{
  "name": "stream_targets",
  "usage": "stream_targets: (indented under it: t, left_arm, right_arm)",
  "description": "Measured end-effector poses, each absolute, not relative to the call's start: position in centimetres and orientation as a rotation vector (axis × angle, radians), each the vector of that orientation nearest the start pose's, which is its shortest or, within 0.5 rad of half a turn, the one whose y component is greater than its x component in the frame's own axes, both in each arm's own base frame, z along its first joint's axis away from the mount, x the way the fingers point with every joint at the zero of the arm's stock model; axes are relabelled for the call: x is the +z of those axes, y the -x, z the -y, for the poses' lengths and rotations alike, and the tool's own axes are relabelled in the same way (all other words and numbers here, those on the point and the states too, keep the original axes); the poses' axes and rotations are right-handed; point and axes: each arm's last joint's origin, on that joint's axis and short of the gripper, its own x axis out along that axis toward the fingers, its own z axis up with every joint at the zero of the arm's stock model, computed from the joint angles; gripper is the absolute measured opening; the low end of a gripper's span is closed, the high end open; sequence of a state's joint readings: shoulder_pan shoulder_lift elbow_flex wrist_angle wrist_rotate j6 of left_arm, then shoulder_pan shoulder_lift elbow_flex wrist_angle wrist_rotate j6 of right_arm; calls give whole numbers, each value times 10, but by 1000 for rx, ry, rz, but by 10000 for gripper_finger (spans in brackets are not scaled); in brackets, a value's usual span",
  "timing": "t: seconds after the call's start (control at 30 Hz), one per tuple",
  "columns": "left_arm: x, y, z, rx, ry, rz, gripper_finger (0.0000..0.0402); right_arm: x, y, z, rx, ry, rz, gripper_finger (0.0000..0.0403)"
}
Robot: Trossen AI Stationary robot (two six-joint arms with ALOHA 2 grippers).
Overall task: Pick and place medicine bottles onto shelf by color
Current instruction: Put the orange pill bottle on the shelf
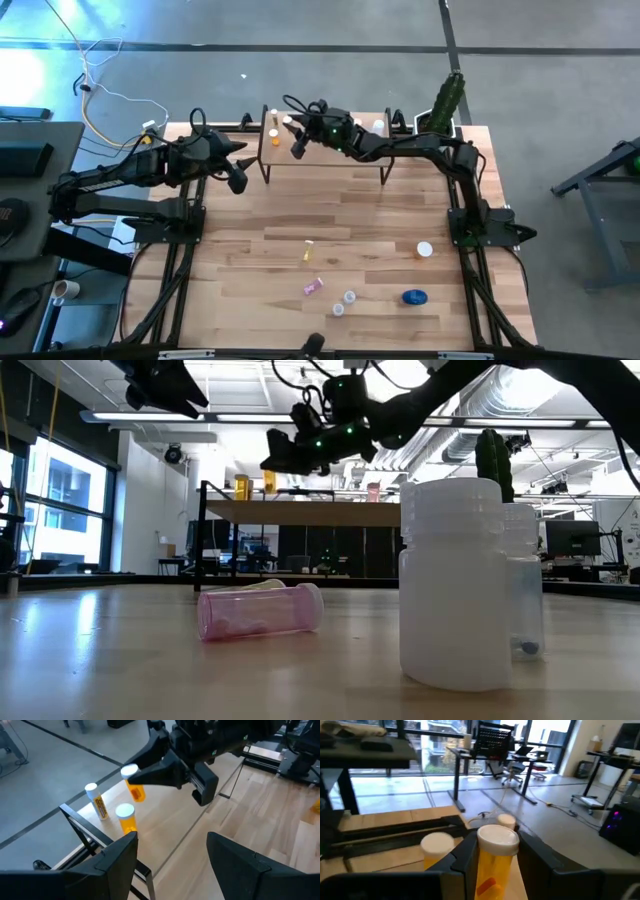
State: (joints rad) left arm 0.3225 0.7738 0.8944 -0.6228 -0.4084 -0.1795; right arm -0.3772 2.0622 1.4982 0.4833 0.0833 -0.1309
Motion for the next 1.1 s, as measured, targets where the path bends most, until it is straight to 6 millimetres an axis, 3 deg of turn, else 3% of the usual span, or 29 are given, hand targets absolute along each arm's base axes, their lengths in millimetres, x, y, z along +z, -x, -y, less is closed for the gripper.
stream_targets:
  t: [0.3, 1.1]
  left_arm:
    - [332, -138, -58, 759, 146, -447, 227]
    - [332, -138, -58, 759, 146, -447, 227]
  right_arm:
    - [233, -446, 184, -412, 113, -185, 103]
    - [230, -445, 183, -432, 98, -237, 103]
